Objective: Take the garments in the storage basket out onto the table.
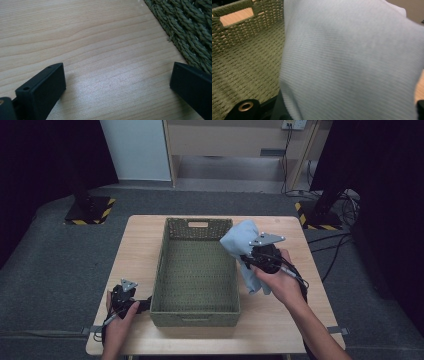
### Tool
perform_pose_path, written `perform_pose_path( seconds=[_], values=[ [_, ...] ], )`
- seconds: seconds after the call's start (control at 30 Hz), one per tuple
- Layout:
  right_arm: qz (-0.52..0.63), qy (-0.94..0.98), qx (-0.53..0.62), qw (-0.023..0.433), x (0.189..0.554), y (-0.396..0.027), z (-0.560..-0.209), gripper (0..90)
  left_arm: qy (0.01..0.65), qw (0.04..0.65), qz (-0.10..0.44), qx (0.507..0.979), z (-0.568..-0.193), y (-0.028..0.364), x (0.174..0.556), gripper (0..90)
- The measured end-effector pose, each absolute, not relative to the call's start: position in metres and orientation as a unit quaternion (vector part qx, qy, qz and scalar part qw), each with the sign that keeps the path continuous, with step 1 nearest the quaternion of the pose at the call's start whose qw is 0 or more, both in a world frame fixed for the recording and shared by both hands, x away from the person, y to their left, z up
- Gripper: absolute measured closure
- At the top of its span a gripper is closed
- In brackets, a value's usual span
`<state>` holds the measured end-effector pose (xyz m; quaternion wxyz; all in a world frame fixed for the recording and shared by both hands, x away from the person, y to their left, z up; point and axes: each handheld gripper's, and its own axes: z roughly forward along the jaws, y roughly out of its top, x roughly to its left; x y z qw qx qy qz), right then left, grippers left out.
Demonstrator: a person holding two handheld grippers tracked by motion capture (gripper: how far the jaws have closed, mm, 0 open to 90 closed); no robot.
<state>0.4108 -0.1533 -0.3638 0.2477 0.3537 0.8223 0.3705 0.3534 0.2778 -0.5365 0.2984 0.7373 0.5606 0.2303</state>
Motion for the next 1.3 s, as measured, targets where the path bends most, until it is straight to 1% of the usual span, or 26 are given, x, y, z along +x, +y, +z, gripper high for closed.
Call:
perform_pose_path(
  seconds=[0.63,1.0,1.3],
  values=[
    [0.357,0.808,0.393,0.254,0.425,-0.187,-0.38,62.2,0.561,0.298,0.23,0.737,-0.537,0.278,0.353,0.0],
    [0.356,0.797,0.412,0.259,0.43,-0.202,-0.381,62.1,0.56,0.298,0.23,0.738,-0.536,0.278,0.353,0.0],
    [0.354,0.787,0.432,0.262,0.442,-0.215,-0.386,62.1,0.56,0.298,0.23,0.738,-0.537,0.278,0.353,0.0]
  ],
)
